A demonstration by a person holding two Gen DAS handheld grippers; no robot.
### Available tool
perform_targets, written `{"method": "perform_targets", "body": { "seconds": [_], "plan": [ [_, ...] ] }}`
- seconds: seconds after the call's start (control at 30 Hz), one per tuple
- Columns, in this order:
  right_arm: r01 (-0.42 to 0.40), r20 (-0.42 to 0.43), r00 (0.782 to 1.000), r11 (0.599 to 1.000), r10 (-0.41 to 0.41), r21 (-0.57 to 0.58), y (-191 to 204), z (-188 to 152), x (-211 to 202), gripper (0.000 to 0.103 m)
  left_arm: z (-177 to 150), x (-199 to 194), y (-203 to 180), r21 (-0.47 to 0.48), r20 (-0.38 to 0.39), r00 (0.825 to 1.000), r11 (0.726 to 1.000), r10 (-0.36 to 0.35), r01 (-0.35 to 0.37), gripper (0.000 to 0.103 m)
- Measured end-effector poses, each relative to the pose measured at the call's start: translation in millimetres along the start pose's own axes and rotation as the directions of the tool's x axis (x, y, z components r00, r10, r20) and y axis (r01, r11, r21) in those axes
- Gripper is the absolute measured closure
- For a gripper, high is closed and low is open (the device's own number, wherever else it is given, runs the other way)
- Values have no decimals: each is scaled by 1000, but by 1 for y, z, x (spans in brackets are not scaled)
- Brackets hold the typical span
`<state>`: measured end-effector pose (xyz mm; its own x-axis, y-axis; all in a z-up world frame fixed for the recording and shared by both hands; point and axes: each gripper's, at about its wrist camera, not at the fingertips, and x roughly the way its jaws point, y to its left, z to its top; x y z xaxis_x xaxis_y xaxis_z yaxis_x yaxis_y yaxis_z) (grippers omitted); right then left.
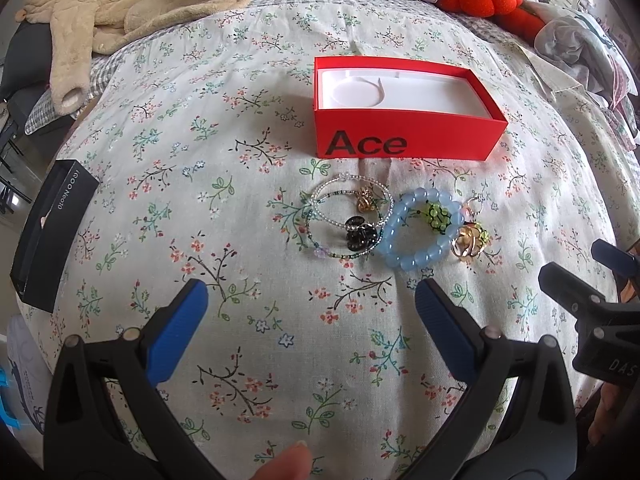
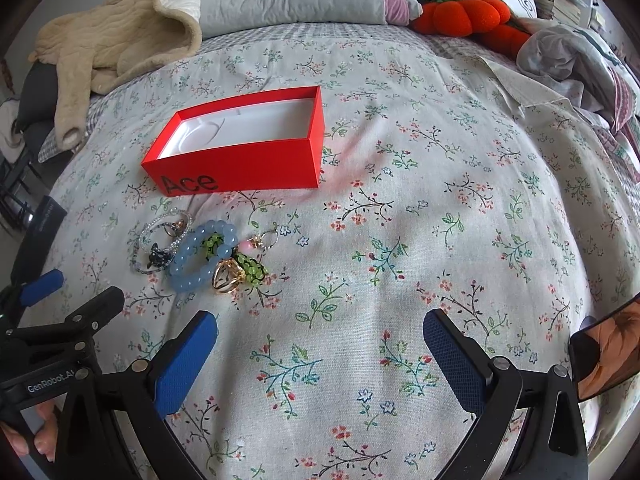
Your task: Organize jewelry
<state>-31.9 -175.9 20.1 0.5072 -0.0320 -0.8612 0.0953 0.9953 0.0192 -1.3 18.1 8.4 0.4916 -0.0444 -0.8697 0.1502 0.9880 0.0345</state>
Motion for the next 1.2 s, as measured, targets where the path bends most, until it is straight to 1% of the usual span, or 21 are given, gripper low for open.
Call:
{"method": "perform_targets", "body": {
  "seconds": [0.47,0.63,0.73,0.77,0.87,0.9,0.97,1.0,1.1,1.13,1.2],
  "plan": [
    [4,2,1000,1000,-4,4,-2,1,0,0,0,-2,-1,4,6,1000,1000,2,-2,0],
    [16,-2,1000,1000,-16,2,-2,3,3,0,1,1,0,16,7,1000,1000,14,-14,0],
    [32,3,999,999,-32,-13,-1,3,5,0,3,0,1,17,25,1000,1000,4,-4,0],
    [39,6,999,999,-39,-18,-1,3,5,0,3,-2,1,11,42,999,1000,-5,4,0],
    [27,4,1000,998,-27,-55,3,4,8,0,6,-6,3,-1,76,994,997,-80,80,0],
    [20,-4,1000,997,-20,-73,5,5,9,0,7,-5,4,6,75,994,996,-86,85,0],
    [19,-14,1000,995,-21,-103,9,6,10,0,11,-2,3,23,46,996,997,-81,80,0],
    [15,-19,1000,993,-17,-114,10,8,10,0,14,1,5,25,23,996,996,-90,89,0],
    [-7,-40,999,993,2,-121,13,15,9,0,23,6,15,-32,-28,988,988,-154,153,0],
    [-15,-46,999,993,9,-119,13,20,9,0,26,6,17,-37,-36,986,986,-163,161,0],
    [-30,-58,998,993,24,-112,14,29,8,0,33,4,17,-8,-29,984,985,-175,175,0]
  ]
}}
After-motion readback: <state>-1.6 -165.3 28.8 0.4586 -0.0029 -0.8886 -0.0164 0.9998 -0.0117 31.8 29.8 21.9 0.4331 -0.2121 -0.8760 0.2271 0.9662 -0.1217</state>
